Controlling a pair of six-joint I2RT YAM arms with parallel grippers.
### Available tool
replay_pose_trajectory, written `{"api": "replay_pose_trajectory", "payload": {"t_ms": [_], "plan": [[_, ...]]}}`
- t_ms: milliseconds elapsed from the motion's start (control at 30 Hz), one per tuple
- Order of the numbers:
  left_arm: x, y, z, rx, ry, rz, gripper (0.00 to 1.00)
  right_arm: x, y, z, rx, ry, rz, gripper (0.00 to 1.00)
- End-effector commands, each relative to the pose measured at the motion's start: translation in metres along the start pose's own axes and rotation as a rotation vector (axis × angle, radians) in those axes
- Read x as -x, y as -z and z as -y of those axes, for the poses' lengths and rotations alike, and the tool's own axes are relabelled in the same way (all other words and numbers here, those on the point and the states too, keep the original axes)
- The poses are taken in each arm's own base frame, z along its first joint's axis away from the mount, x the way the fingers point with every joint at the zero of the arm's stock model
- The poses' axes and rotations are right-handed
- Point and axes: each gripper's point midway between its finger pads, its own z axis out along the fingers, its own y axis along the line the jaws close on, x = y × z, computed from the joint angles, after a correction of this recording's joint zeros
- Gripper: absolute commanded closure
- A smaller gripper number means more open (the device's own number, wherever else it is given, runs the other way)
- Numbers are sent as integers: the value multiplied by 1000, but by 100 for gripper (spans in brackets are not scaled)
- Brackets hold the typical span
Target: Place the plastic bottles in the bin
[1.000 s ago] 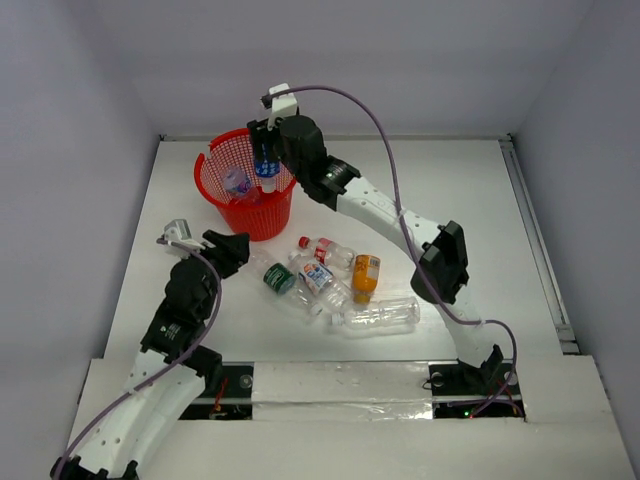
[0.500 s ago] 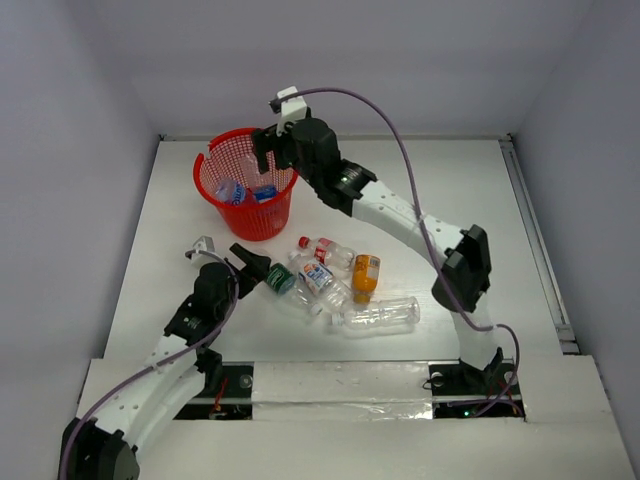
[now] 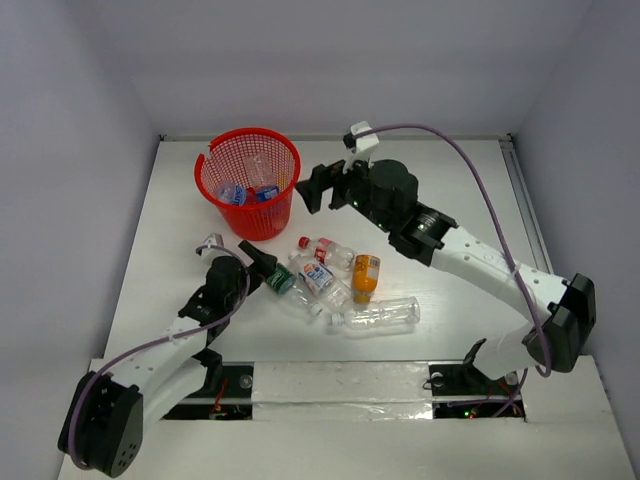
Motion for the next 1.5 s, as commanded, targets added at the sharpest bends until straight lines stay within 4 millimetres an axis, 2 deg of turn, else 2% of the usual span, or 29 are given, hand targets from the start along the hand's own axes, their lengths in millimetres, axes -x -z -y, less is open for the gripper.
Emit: {"api": "replay_pose_trajectory", "payload": {"t_ms": [0,33,67,133,167,267,300,533,567,700,733,800,833,867,900,933,1000,1033,1100,1133,1200,1233,1267,1300,1400,1433,1467], "plan": [[4,-6,11,-44,-2,30,1,-42,14,-6,43,-53,-109,4],[2,-9,7,-28,-7,27,3,-49,18,-5,41,-66,-124,5],[3,-10,7,-24,-7,33,3,-71,24,-5,60,-77,-172,6],[2,-15,3,-7,-12,36,4,-80,34,-5,74,-95,-182,7],[2,-16,2,-2,-13,35,4,-98,40,0,60,-99,-215,8],[2,-21,1,11,-17,39,9,-109,51,-1,75,-126,-230,9],[3,-23,1,13,-18,44,11,-122,54,3,69,-127,-255,9],[9,-22,-7,45,-25,83,31,-174,63,12,35,-118,-389,8],[11,-21,-8,49,-26,95,37,-178,64,11,39,-118,-399,8],[13,-13,0,21,-39,86,45,-194,66,6,61,-107,-450,8],[20,-7,13,-17,-35,100,46,-197,66,4,66,-101,-458,8],[27,3,20,-22,-61,98,49,-208,68,3,55,-85,-499,8],[35,14,32,-66,-60,121,49,-212,68,-1,60,-79,-513,8],[41,21,36,-75,-63,137,50,-213,68,0,56,-74,-518,8],[40,27,29,-47,-86,122,51,-211,66,-1,39,-62,-508,8],[55,42,45,-98,-76,165,51,-211,64,-1,40,-58,-509,8],[58,56,40,-73,-95,164,54,-212,61,-2,37,-57,-518,9],[72,71,52,-109,-99,200,54,-213,59,-2,38,-55,-522,9],[78,84,53,-94,-108,208,55,-220,56,0,27,-51,-545,10],[89,97,66,-139,-110,233,56,-219,54,-5,35,-48,-546,11],[99,110,67,-117,-122,253,56,-224,51,0,8,-38,-557,11],[118,127,80,-141,-115,303,56,-224,49,1,-3,-33,-554,11],[131,136,80,-118,-130,352,56,-224,47,3,-15,-31,-555,11],[147,152,90,-134,-128,398,56,-229,46,7,-33,-23,-568,11],[178,176,97,-106,-159,497,56,-232,42,6,-37,-20,-582,12],[193,188,108,-115,-159,534,56,-237,40,3,-31,-17,-592,12],[205,196,110,-93,-157,579,56,-235,38,1,-29,-21,-587,12]]}}
